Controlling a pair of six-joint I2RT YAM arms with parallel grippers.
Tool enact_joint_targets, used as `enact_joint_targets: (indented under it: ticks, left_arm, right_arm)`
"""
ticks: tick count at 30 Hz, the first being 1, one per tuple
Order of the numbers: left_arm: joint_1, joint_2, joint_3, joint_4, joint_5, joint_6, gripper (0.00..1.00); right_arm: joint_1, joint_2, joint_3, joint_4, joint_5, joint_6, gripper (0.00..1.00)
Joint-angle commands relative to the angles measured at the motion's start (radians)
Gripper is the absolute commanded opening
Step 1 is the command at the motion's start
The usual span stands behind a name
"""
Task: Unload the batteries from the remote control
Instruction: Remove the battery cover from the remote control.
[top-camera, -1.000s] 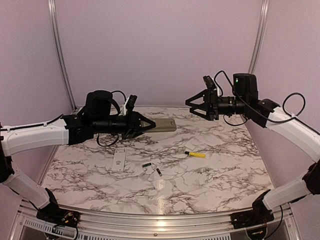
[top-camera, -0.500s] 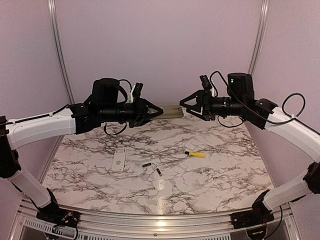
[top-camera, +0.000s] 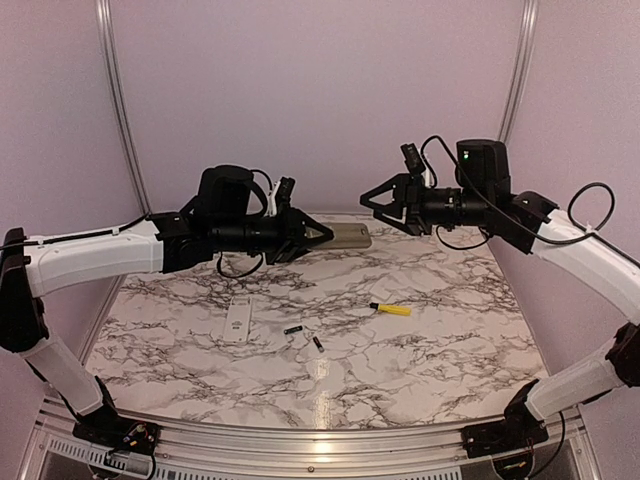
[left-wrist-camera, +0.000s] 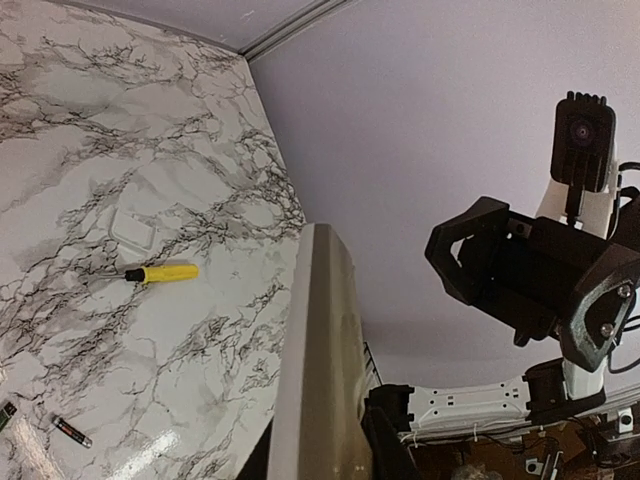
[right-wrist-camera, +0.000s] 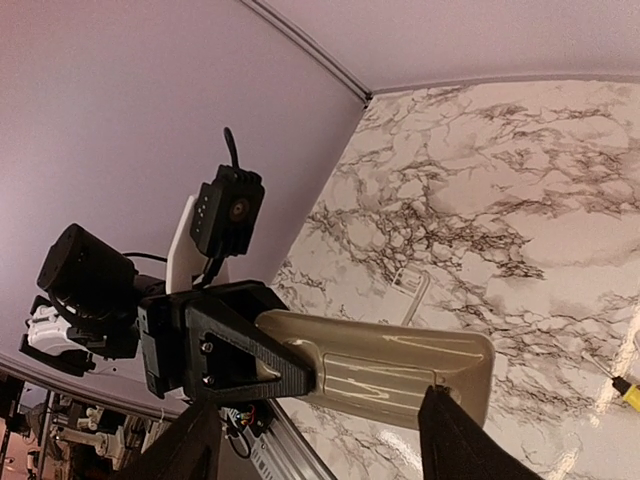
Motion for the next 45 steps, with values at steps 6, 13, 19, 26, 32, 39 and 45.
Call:
enact_joint_targets:
  ticks: [6,13,19,26,32,39,45]
  left_arm:
    - [-0.015,0.025,0.059,0.014,-0.017,0.003,0.0]
    - [-0.022,0.035,0.066,0.02,-0.023,0.002,0.0]
    - [-0.023,0.045,0.078,0.021,-0.021,0.002,0.0]
    - [-0.023,0.058,0.085,0.031,-0.009,0.001,0.0]
    - [-0.025,0.061,0.088,0.035,-0.009,0.003,0.0]
    - [-0.025,0.061,0.087,0.05,-0.006,0.001,0.0]
    - [-0.028,0.061,0.084,0.062,0.002,-0.002,0.0]
  right_arm:
    - [0.008,0.038,0.06,-0.089,0.018,-0.051,0.65]
    - [0.008,0.043,0.06,-0.097,0.019,-0.06,0.64]
    - [0.008,0.046,0.057,-0.097,0.024,-0.063,0.64]
    - [0.008,0.052,0.047,-0.101,0.025,-0.073,0.63]
    - [0.008,0.059,0.048,-0.117,0.04,-0.084,0.63]
    - [0.008,0.067,0.042,-0.133,0.043,-0.097,0.63]
    - [0.008,0.075,0.042,-0.139,0.044,-0.104,0.63]
